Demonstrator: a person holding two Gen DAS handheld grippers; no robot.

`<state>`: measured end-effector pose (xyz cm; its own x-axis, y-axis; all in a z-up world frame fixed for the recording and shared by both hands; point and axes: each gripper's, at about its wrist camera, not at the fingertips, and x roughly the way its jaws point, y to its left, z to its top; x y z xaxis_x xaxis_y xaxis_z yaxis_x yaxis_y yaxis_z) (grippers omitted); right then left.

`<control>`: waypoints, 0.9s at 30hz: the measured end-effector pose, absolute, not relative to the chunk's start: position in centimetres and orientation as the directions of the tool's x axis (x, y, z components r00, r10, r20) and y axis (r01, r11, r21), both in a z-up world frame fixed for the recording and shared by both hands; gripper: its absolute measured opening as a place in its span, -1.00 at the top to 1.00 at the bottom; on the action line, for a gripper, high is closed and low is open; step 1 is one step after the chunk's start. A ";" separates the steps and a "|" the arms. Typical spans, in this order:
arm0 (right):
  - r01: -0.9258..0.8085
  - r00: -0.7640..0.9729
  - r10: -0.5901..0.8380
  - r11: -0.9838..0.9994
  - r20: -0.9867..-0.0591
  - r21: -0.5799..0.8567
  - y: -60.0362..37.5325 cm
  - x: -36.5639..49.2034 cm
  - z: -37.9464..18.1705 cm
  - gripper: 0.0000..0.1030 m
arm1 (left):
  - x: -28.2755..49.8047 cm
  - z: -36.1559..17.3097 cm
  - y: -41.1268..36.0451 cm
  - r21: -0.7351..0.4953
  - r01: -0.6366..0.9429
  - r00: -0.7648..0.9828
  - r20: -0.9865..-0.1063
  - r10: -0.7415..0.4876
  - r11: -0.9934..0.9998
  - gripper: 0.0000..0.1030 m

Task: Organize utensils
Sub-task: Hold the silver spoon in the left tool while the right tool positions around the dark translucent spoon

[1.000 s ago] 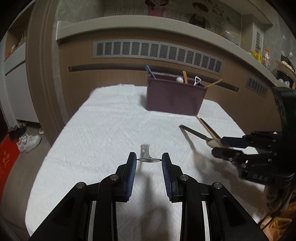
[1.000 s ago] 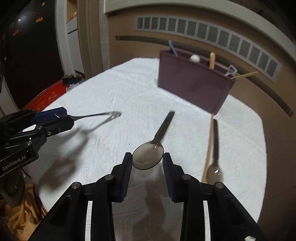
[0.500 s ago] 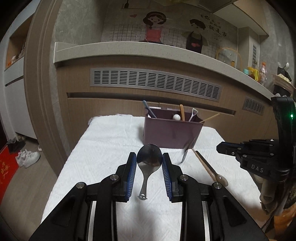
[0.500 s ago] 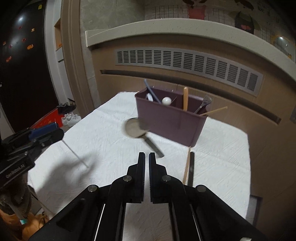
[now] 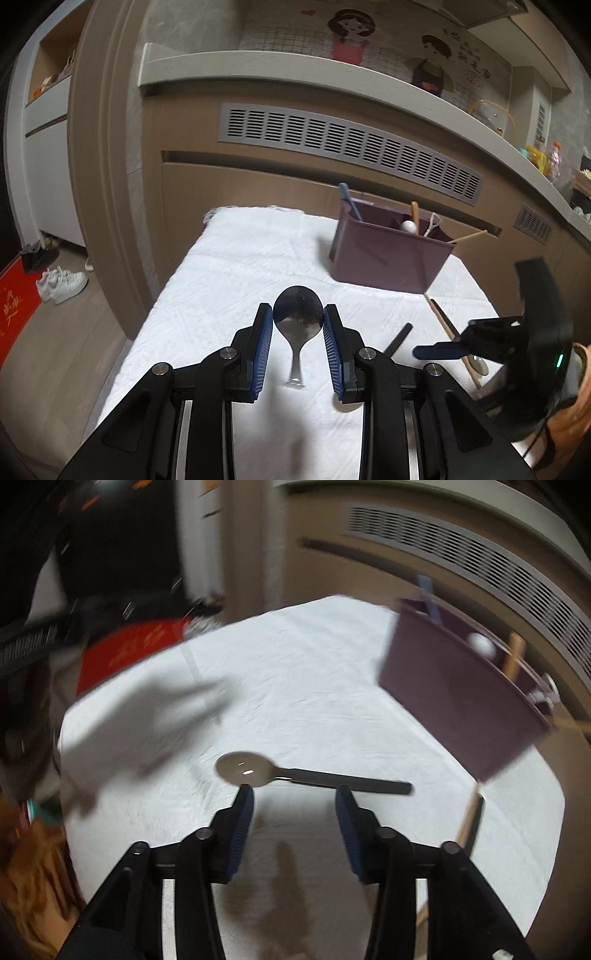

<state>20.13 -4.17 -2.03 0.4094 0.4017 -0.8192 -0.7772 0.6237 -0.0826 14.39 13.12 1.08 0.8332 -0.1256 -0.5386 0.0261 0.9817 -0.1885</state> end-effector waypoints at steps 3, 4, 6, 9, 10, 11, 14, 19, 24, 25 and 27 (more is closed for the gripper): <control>-0.852 0.392 0.396 0.496 -0.830 -0.166 -1.7 19.6 -3.2 -0.07 | 14.4 0.9 14.3 -0.206 0.013 0.829 -0.545 -0.126 0.978 0.44; -0.865 0.384 0.393 0.471 -0.835 -0.176 -1.1 19.9 -3.6 -0.07 | 14.5 0.9 14.6 -0.208 0.009 0.828 -0.547 -0.124 0.978 0.45; -0.879 0.355 0.382 0.448 -0.853 -0.165 0.0 21.2 -4.3 -0.07 | 14.6 0.8 14.9 -0.210 0.006 0.827 -0.549 -0.123 0.978 0.45; -0.891 0.292 0.382 0.441 -0.877 -0.104 0.9 23.6 -5.1 -0.13 | 14.9 0.7 15.5 -0.224 0.010 0.822 -0.553 -0.136 0.974 0.45; -0.892 0.270 0.376 0.445 -0.886 -0.082 1.3 24.5 -5.4 -0.13 | 15.0 0.6 15.6 -0.229 0.016 0.821 -0.553 -0.144 0.973 0.45; -0.883 0.279 0.361 0.460 -0.890 -0.091 1.5 25.2 -5.8 -0.23 | 15.2 0.6 15.6 -0.232 0.020 0.821 -0.552 -0.149 0.973 0.45; -0.859 0.268 0.368 0.509 -0.890 -0.048 2.0 27.1 -6.0 -0.29 | 15.6 0.2 15.8 -0.234 0.024 0.815 -0.558 -0.154 0.972 0.45; -0.881 0.249 0.381 0.472 -0.890 -0.044 2.7 27.0 -6.0 -0.22 | 16.2 -1.3 16.4 -0.259 0.014 0.780 -0.601 -0.173 0.966 0.45; -0.874 0.219 0.382 0.486 -0.898 -0.006 3.0 27.1 -5.9 0.26 | 16.8 -2.6 16.9 -0.296 -0.006 0.742 -0.641 -0.194 0.955 0.45; -0.866 0.219 0.380 0.500 -0.899 0.000 2.9 27.2 -5.9 0.33 | 16.8 -2.8 16.9 -0.301 -0.006 0.736 -0.647 -0.200 0.954 0.45; -0.839 0.204 0.388 0.542 -0.899 0.044 2.5 27.5 -5.5 0.53 | 16.7 -3.0 16.8 -0.312 -0.004 0.725 -0.655 -0.212 0.950 0.45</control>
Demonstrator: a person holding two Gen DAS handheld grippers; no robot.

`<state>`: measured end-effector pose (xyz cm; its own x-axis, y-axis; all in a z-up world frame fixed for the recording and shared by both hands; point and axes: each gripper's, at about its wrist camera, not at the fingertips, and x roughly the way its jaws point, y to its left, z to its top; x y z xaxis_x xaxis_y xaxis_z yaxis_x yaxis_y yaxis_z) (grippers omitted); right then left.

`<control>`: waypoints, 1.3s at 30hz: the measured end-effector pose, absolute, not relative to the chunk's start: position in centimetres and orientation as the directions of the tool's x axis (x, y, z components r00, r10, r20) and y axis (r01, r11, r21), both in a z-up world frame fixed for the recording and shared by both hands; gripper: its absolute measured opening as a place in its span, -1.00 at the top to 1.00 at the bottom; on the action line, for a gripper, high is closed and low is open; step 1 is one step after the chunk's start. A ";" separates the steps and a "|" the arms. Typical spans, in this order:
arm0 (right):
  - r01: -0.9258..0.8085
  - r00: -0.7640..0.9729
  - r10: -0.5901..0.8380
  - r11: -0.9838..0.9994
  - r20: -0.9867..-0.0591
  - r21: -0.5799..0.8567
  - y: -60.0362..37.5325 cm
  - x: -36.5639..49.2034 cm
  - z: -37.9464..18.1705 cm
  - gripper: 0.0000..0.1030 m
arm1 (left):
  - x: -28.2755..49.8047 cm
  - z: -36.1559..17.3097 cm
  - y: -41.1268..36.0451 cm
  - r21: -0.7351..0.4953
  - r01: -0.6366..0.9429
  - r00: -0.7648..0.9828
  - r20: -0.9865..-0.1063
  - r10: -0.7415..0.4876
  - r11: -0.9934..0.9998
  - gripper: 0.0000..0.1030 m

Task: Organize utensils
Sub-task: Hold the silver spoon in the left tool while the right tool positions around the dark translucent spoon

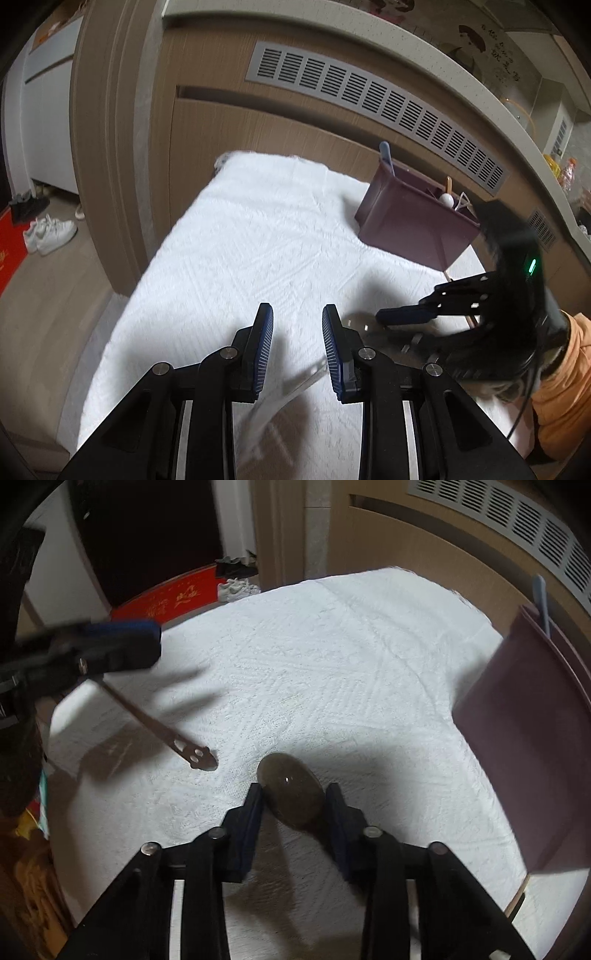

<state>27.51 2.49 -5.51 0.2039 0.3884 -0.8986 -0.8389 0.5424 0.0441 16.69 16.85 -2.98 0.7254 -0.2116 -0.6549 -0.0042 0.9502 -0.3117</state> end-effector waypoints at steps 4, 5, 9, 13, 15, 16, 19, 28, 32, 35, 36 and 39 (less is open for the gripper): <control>-0.794 0.187 0.428 0.596 -0.884 0.120 0.9 27.6 -3.8 0.80 | 15.7 -2.8 16.8 -0.296 0.010 0.722 -0.658 -0.212 0.955 0.43; -0.790 0.219 0.410 0.606 -0.886 0.086 0.7 27.4 -3.6 0.80 | 15.3 -2.7 16.9 -0.280 -0.001 0.724 -0.662 -0.193 0.960 0.43; -0.785 0.269 0.359 0.620 -0.894 0.012 0.0 26.7 -4.2 0.76 | 12.8 -3.3 18.0 -0.240 -0.037 0.686 -0.712 -0.150 0.970 0.43; -0.777 0.275 0.356 0.629 -0.893 0.012 -0.7 26.4 -5.3 0.29 | 10.5 -5.3 17.8 -0.152 -0.055 0.613 -0.785 -0.087 0.987 0.42; -0.774 0.270 0.359 0.633 -0.894 0.021 -1.1 26.1 -5.6 0.25 | 9.8 -6.4 18.2 -0.166 -0.111 0.582 -0.810 -0.071 0.980 0.42; -0.774 0.277 0.360 0.633 -0.891 0.015 -1.2 26.0 -5.6 0.21 | 9.5 -6.8 18.5 -0.175 -0.138 0.573 -0.817 -0.066 0.975 0.42; -0.770 0.284 0.365 0.637 -0.887 0.015 -1.4 25.4 -5.6 -0.03 | 8.9 -7.1 19.0 -0.225 -0.188 0.554 -0.828 -0.086 0.956 0.42; -0.752 0.322 0.360 0.659 -0.876 -0.005 -2.6 24.6 -6.1 -0.38 | 11.3 -7.0 18.6 -0.254 -0.208 0.543 -0.833 -0.104 0.945 0.19; -0.751 0.332 0.350 0.660 -0.876 -0.021 -2.4 24.2 -6.4 -0.51 | 14.5 -7.1 17.4 -0.262 -0.156 0.560 -0.818 -0.134 0.952 0.19; -0.748 0.340 0.356 0.663 -0.871 -0.021 -2.7 23.8 -6.4 -0.53 | 17.0 -7.3 16.0 -0.273 -0.075 0.570 -0.801 -0.183 0.959 0.19; -0.748 0.341 0.357 0.664 -0.870 -0.021 -2.7 23.7 -6.3 -0.53 | 17.9 -7.3 15.6 -0.273 -0.048 0.572 -0.796 -0.197 0.961 0.18; -0.748 0.355 0.357 0.663 -0.864 -0.034 -2.8 23.6 -6.0 -0.53 | 20.0 -6.9 15.1 -0.263 -0.030 0.574 -0.794 -0.198 0.964 0.18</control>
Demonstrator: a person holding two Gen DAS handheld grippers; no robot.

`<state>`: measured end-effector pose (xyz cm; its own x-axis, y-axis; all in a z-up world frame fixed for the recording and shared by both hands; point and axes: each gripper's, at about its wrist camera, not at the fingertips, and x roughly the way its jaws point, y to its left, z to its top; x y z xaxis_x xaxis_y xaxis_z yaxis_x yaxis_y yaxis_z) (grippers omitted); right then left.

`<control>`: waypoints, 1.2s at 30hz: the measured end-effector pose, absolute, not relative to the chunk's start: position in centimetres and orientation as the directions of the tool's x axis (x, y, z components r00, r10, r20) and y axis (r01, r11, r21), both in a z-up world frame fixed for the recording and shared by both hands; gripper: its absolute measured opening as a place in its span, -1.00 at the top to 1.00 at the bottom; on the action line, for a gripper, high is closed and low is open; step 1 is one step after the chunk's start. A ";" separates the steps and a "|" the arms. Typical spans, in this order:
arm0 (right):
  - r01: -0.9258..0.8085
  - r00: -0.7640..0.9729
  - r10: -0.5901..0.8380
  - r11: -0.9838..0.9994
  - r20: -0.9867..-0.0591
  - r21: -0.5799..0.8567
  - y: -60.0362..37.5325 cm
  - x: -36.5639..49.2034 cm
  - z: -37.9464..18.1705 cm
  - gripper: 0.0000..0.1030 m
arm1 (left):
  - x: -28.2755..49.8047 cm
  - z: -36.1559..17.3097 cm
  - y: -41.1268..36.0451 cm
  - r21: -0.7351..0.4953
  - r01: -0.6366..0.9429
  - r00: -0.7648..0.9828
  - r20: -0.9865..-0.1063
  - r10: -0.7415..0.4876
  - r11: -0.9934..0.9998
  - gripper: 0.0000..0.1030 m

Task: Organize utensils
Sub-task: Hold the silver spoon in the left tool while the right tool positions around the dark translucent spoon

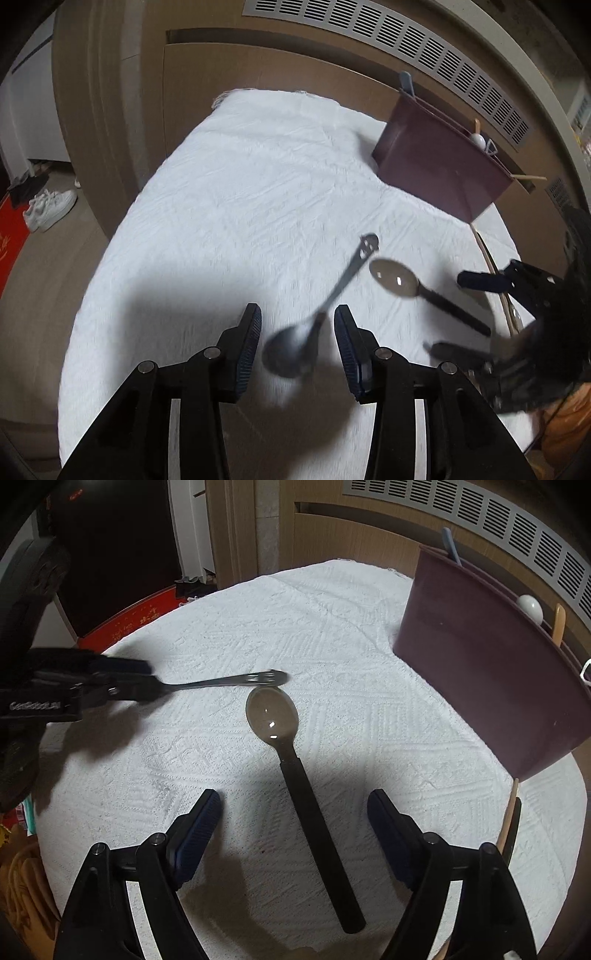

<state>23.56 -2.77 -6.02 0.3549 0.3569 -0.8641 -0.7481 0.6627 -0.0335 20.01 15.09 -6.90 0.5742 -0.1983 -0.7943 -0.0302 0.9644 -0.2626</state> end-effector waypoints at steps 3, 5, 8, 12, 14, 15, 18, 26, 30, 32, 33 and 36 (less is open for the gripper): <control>-0.760 0.356 0.384 0.649 -0.852 -0.025 -2.1 23.7 -5.0 -0.53 | 19.6 -5.3 15.4 -0.256 -0.023 0.601 -0.776 -0.191 0.967 0.16; -0.764 0.345 0.422 0.645 -0.838 0.010 -1.2 24.4 -4.1 -0.53 | 18.3 -4.7 15.5 -0.235 -0.020 0.607 -0.775 -0.175 0.972 0.07; -0.739 0.345 0.441 0.672 -0.829 0.050 0.4 26.4 -3.7 -0.53 | 15.9 -4.9 15.4 -0.286 0.012 0.565 -0.789 -0.242 0.958 -0.03; -0.686 0.386 0.410 0.727 -0.826 0.040 1.8 29.0 -4.3 -0.28 | 14.4 -6.1 14.4 -0.354 0.044 0.502 -0.801 -0.327 0.934 -0.03; -0.677 0.377 0.385 0.735 -0.842 0.033 2.0 29.5 -4.9 0.51 | 14.8 -6.6 14.3 -0.369 0.027 0.494 -0.803 -0.333 0.929 -0.03; -0.679 0.369 0.375 0.733 -0.850 0.029 2.0 29.6 -5.1 0.54 | 15.2 -6.9 14.3 -0.365 0.010 0.497 -0.806 -0.321 0.931 -0.03; -0.684 0.386 0.352 0.730 -0.852 -0.008 1.3 28.9 -5.3 0.54 | 16.5 -7.0 14.9 -0.373 -0.020 0.513 -0.800 -0.310 0.928 -0.03; -0.690 0.425 0.353 0.722 -0.833 -0.046 -4.4 24.6 -4.0 0.31 | 19.0 -5.9 13.5 -0.068 0.167 0.576 -0.803 -0.153 0.984 -0.02; -0.685 0.413 0.331 0.727 -0.848 -0.050 -6.0 23.1 -4.7 0.28 | 19.8 -7.3 13.1 0.018 0.235 0.533 -0.839 -0.114 0.972 0.09; -0.682 0.410 0.334 0.730 -0.849 -0.042 -6.5 22.6 -4.9 0.21 | 19.9 -7.3 13.0 0.025 0.243 0.530 -0.841 -0.111 0.970 0.09; -0.678 0.410 0.336 0.734 -0.848 -0.037 -6.5 22.5 -5.0 0.19 | 20.0 -7.3 13.0 0.026 0.236 0.533 -0.839 -0.107 0.971 0.09; -0.666 0.404 0.345 0.746 -0.848 -0.014 -6.8 22.3 -5.3 0.17 | 19.1 -7.2 13.0 0.016 0.222 0.557 -0.823 -0.113 0.975 0.42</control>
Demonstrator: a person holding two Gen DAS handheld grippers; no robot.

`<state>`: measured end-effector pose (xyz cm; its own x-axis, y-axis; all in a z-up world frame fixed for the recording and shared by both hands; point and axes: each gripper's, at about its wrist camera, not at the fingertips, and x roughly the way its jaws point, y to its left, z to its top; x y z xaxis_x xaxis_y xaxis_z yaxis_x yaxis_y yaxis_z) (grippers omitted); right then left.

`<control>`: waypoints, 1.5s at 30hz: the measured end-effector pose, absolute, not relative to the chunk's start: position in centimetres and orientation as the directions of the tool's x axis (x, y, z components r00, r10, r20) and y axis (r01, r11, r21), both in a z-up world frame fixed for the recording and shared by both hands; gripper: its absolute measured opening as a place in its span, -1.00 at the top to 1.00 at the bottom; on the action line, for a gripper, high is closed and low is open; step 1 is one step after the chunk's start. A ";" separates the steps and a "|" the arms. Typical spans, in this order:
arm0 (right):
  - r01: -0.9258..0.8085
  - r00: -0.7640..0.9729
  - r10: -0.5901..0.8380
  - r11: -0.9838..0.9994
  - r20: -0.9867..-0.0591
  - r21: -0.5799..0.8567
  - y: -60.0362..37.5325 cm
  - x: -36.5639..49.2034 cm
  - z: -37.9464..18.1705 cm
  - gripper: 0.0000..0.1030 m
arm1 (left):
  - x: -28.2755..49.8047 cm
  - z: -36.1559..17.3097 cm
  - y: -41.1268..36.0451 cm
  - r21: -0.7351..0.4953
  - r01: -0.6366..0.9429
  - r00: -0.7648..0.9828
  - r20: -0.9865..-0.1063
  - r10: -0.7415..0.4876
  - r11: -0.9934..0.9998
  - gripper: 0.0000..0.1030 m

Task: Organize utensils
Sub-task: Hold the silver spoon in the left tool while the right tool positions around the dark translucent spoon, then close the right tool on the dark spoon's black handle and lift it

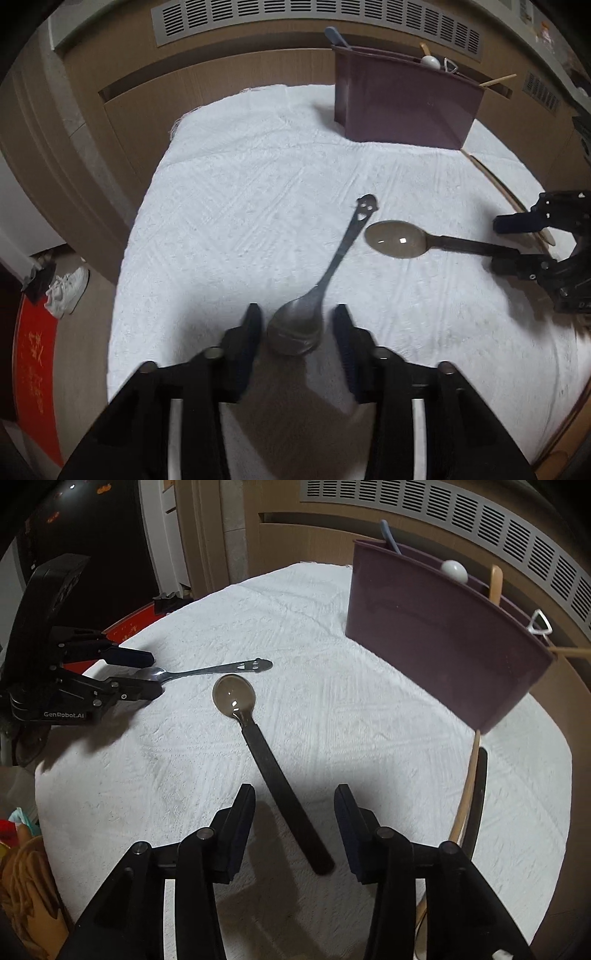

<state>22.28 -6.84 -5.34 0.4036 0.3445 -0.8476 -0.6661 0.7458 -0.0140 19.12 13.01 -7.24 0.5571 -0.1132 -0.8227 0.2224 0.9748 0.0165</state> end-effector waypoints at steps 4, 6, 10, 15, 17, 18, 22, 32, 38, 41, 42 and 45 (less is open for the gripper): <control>-0.639 0.404 0.361 0.769 -0.841 0.023 -7.6 21.9 -5.1 0.18 | 18.7 -6.7 12.1 0.036 0.195 0.591 -0.802 -0.088 0.980 0.42; -0.634 0.412 0.366 0.773 -0.834 0.026 -7.9 21.6 -4.7 0.18 | 18.0 -5.5 12.1 0.032 0.180 0.624 -0.776 -0.089 0.983 0.42; -0.634 0.431 0.377 0.773 -0.820 0.022 -8.2 20.9 -3.8 0.14 | 16.6 -1.9 12.0 0.056 0.157 0.720 -0.690 -0.075 0.986 0.43; -0.635 0.442 0.386 0.772 -0.810 0.022 -8.2 20.6 -3.3 0.10 | 16.0 1.4 12.4 0.044 0.134 0.794 -0.602 -0.080 0.990 0.43; -0.637 0.439 0.392 0.771 -0.808 0.028 -8.2 20.3 -3.2 0.10 | 16.2 2.1 12.7 0.029 0.117 0.812 -0.578 -0.079 0.993 0.43; -0.637 0.438 0.393 0.770 -0.809 0.029 -8.1 20.3 -3.2 0.10 | 16.4 2.3 12.9 0.018 0.110 0.816 -0.572 -0.080 0.994 0.43; -0.640 0.438 0.391 0.768 -0.810 0.024 -7.6 20.6 -3.1 0.10 | 17.0 2.5 13.9 -0.044 0.070 0.824 -0.561 -0.083 0.997 0.43; -0.830 0.292 0.463 0.558 -0.837 0.019 0.0 23.4 -3.8 0.10 | 16.3 3.1 16.5 -0.145 0.018 0.825 -0.557 -0.097 0.989 0.43; -0.827 0.270 0.395 0.562 -0.878 -0.001 2.7 26.7 -5.5 0.15 | 16.3 3.2 17.1 -0.157 0.026 0.815 -0.568 -0.112 0.987 0.43; -0.832 0.297 0.365 0.552 -0.882 -0.052 3.1 25.7 -5.2 0.40 | 16.5 3.3 16.8 -0.153 0.043 0.810 -0.572 -0.125 0.987 0.43; -0.829 0.309 0.353 0.555 -0.883 -0.069 3.1 25.2 -5.0 0.40 | 16.5 3.3 16.6 -0.152 0.050 0.809 -0.573 -0.129 0.987 0.43; -0.822 0.309 0.374 0.568 -0.875 -0.047 1.9 23.7 -4.0 0.41 | 16.2 3.4 15.7 -0.146 0.073 0.803 -0.578 -0.145 0.987 0.43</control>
<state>23.72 1.91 -3.96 0.3088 0.3739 -0.8746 -0.8216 0.5681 -0.0472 16.21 15.68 3.43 0.8034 -0.1452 -0.5775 0.0733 0.9866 -0.1460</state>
